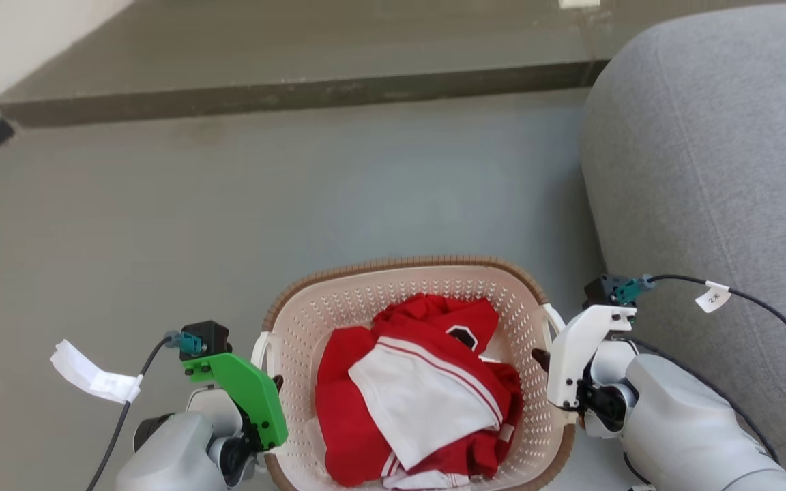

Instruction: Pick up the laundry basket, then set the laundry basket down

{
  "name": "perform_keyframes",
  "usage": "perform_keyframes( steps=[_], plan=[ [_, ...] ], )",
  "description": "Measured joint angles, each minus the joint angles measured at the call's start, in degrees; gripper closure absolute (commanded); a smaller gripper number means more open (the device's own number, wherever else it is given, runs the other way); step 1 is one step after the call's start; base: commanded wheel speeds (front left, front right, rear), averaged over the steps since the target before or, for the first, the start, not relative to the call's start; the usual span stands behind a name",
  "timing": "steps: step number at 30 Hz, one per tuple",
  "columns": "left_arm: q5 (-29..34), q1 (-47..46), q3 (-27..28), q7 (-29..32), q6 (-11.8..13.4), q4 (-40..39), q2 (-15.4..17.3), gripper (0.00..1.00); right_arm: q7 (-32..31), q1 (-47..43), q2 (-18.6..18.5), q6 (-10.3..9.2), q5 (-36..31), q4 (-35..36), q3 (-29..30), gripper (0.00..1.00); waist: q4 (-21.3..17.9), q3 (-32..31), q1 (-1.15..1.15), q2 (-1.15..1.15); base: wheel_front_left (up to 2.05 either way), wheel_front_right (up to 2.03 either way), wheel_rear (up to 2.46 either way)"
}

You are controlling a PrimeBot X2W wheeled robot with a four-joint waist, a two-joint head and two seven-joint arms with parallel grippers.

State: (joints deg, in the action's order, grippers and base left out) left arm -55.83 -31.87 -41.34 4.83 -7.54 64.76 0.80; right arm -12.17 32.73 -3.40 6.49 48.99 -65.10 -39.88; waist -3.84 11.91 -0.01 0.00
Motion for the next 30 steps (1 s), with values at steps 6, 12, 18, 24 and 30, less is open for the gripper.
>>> perform_keyframes(
  steps=[6, 12, 18, 24, 30],
  plan=[
    [-0.5, 0.3, -0.2, 1.3, 0.0, 0.5, 0.0, 1.00, -1.0, -0.5, 0.0, -0.02, 1.0, 0.3, -1.0, 1.00, -0.3, -3.3, 0.00, 0.00, 0.00, 0.00, 0.00],
    [-1.2, 0.3, -0.6, 1.8, 0.0, 0.6, 0.0, 1.00, -1.6, -0.6, -0.1, -0.03, 1.7, 0.3, -1.5, 1.00, -0.6, -4.6, 0.00, 0.00, 0.00, 0.00, 0.00],
    [-1.8, 0.3, -1.0, 2.7, 0.0, 0.9, 0.1, 1.00, -2.2, -0.8, -0.2, -0.03, 2.6, 0.3, -2.0, 1.00, -0.7, -4.7, 0.00, 0.00, 0.00, 0.00, 0.00],
    [-2.8, 0.4, -1.3, 4.2, 0.0, 1.1, 0.1, 1.00, -3.1, -1.4, -0.2, -0.03, 3.5, 0.3, -2.8, 1.00, -0.8, -4.7, 0.00, 0.00, 0.00, 0.00, 0.00],
    [-3.0, 0.4, -1.4, 4.6, 0.0, 1.1, 0.1, 1.00, -3.3, -1.4, -0.2, -0.03, 3.8, 0.3, -3.1, 1.00, -0.7, -4.4, 0.00, 0.00, 0.00, 0.00, 0.00]
  ],
)
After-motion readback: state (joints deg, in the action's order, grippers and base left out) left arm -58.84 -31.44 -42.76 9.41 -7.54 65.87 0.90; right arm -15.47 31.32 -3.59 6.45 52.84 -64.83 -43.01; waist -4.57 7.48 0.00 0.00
